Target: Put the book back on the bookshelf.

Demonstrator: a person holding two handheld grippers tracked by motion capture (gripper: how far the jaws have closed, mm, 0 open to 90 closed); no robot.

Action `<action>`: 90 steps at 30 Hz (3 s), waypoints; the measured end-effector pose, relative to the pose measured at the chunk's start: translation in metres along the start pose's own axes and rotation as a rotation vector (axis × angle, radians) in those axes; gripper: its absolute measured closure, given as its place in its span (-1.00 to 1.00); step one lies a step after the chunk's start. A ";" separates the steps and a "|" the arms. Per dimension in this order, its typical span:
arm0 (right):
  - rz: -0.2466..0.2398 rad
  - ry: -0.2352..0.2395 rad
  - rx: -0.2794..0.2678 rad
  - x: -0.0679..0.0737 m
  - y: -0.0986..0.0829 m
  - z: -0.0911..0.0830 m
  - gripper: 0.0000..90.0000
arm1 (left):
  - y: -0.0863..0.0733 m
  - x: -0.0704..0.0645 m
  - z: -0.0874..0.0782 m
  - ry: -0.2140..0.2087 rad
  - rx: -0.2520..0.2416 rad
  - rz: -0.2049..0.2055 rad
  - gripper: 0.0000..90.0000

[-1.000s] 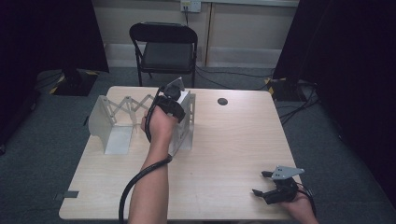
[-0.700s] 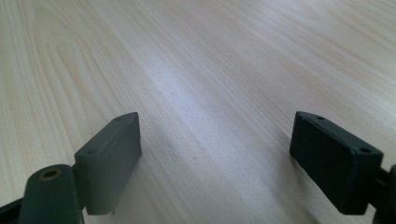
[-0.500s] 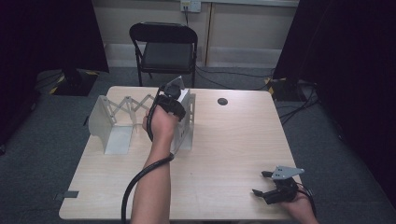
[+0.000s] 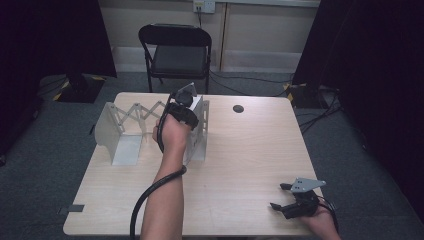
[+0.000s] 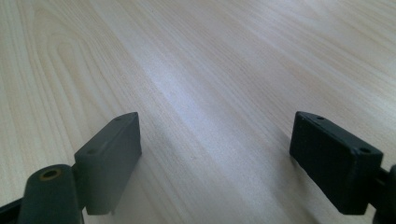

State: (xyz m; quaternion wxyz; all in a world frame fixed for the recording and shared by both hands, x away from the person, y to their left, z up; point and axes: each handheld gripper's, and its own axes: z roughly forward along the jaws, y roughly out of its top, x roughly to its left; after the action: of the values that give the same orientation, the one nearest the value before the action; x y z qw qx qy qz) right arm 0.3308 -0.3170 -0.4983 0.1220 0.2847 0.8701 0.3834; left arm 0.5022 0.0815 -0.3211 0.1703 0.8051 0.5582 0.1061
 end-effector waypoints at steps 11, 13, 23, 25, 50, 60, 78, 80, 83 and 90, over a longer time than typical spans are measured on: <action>0.000 0.000 0.000 0.000 0.000 0.000 -0.64 | -0.006 0.004 -0.002 -0.011 -0.009 -0.009 -0.08; 0.001 0.000 0.001 0.000 0.000 0.000 -0.64 | -0.009 0.004 -0.001 -0.010 -0.010 0.001 -0.14; -0.001 0.000 0.000 0.000 0.000 0.000 -0.64 | -0.018 0.006 -0.006 -0.011 -0.025 -0.003 -0.27; -0.002 0.000 0.000 0.000 0.000 0.000 -0.64 | -0.019 0.006 -0.008 -0.010 -0.023 0.005 -0.27; 0.001 0.000 0.000 0.000 0.000 0.000 -0.64 | -0.019 0.001 -0.013 0.003 -0.021 -0.014 0.20; 0.001 0.000 0.001 0.000 0.000 0.000 -0.64 | -0.016 -0.005 -0.011 0.022 -0.040 -0.048 0.20; 0.001 0.001 -0.001 0.000 0.000 0.000 -0.64 | -0.014 -0.003 -0.008 0.033 -0.065 -0.072 0.19; 0.002 0.001 0.000 0.000 0.000 0.000 -0.64 | -0.014 -0.003 -0.008 0.035 -0.065 -0.085 0.19; 0.004 0.001 0.000 0.000 0.000 0.000 -0.64 | -0.015 -0.004 -0.008 0.045 -0.078 -0.096 0.19; 0.001 0.001 -0.001 0.000 0.000 0.000 -0.64 | -0.016 -0.003 -0.008 0.044 -0.077 -0.109 0.18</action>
State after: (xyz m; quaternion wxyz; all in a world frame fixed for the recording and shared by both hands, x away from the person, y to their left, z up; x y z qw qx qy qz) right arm 0.3309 -0.3170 -0.4983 0.1214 0.2850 0.8699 0.3839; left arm 0.4844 0.0852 -0.3198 0.1942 0.7637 0.6005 0.1358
